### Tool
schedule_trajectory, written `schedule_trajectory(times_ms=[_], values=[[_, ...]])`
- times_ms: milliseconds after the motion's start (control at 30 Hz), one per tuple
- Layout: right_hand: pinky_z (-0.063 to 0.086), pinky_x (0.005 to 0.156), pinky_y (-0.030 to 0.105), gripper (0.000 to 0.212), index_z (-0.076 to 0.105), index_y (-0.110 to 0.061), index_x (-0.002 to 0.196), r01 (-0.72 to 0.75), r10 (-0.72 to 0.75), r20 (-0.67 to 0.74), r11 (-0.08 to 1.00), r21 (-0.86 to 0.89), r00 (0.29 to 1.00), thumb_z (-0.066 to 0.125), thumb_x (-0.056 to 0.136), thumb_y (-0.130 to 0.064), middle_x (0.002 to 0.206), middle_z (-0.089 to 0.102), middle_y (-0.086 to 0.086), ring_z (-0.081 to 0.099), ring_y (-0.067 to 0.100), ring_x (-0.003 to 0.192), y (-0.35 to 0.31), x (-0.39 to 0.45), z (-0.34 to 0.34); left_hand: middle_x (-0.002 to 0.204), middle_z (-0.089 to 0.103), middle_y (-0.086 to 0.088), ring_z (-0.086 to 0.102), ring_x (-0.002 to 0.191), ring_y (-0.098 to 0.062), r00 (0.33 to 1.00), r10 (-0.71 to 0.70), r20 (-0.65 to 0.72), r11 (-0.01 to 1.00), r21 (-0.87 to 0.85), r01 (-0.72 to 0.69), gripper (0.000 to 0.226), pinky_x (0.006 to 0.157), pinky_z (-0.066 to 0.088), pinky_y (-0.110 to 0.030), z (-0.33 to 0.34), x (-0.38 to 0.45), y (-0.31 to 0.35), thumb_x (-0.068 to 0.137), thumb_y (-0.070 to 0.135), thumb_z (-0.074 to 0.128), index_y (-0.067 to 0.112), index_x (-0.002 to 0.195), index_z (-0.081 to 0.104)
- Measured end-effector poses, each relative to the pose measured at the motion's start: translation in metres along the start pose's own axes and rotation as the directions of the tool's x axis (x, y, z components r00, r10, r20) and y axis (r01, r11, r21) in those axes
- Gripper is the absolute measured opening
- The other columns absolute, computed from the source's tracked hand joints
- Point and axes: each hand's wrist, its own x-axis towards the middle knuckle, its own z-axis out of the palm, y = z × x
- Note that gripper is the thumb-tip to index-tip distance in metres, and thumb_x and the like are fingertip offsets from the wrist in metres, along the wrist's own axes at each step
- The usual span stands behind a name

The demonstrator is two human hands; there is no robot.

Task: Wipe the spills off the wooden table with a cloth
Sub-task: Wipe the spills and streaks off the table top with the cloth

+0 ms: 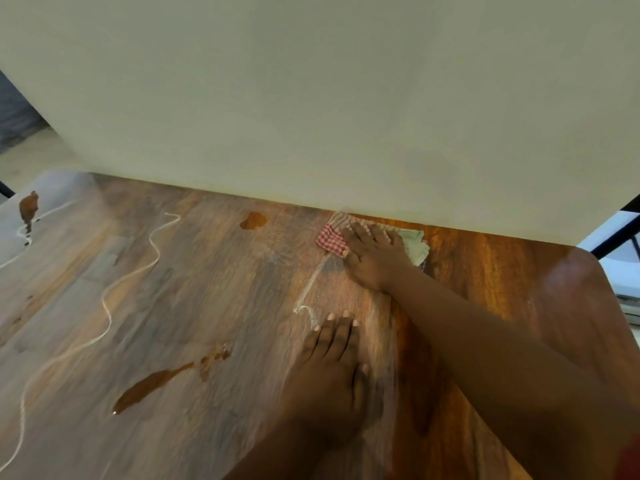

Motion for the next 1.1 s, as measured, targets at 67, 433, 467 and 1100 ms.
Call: schedule_trajectory(times_ms=[67,433,467,1100], values=[[-0.007,0.114,0.047,0.058,-0.001,-0.033,0.154,0.052,-0.052,-0.001,0.999,0.011,0.999,0.013,0.100,-0.046,0.163,-0.003,-0.003,-0.004,0.023,0.148,-0.007,-0.020,0.005,0.160,0.001,0.004,-0.017,0.145,-0.011,1.000,0.001,-0.007,1.000,0.013,-0.001,0.064,0.118,-0.007,-0.034,0.000,-0.001,0.000,0.096,0.050,0.006,0.021,0.153,0.007],[-0.004,0.116,0.046,0.056,0.000,-0.034,0.154,-0.038,0.038,0.042,0.999,0.003,0.998,0.012,0.101,-0.048,0.162,-0.004,-0.005,-0.004,0.022,0.148,-0.001,0.015,-0.008,0.160,-0.009,0.003,-0.022,0.143,-0.011,1.000,0.008,-0.004,1.000,-0.002,-0.008,0.063,0.115,-0.012,-0.032,-0.001,-0.001,0.000,0.097,0.051,0.005,0.022,0.153,-0.002],[-0.004,0.116,0.047,0.056,-0.001,-0.034,0.154,-0.050,0.050,0.042,0.999,0.000,0.998,0.011,0.101,-0.048,0.162,-0.005,-0.005,-0.004,0.022,0.148,-0.002,0.014,-0.006,0.160,-0.008,0.003,-0.021,0.144,-0.012,1.000,0.010,-0.008,1.000,0.002,-0.010,0.063,0.116,-0.012,-0.032,-0.001,-0.001,-0.001,0.097,0.050,0.006,0.021,0.153,-0.001],[-0.002,0.115,0.046,0.056,-0.001,-0.036,0.153,-0.031,0.033,0.065,0.999,-0.029,0.997,0.016,0.101,-0.046,0.162,-0.004,-0.005,-0.004,0.020,0.148,-0.019,-0.055,-0.001,0.159,-0.006,-0.003,-0.018,0.141,-0.012,0.995,-0.074,-0.068,0.997,0.023,0.076,0.068,0.112,-0.017,-0.030,-0.017,-0.025,-0.036,0.095,0.054,0.008,0.017,0.151,-0.004]])
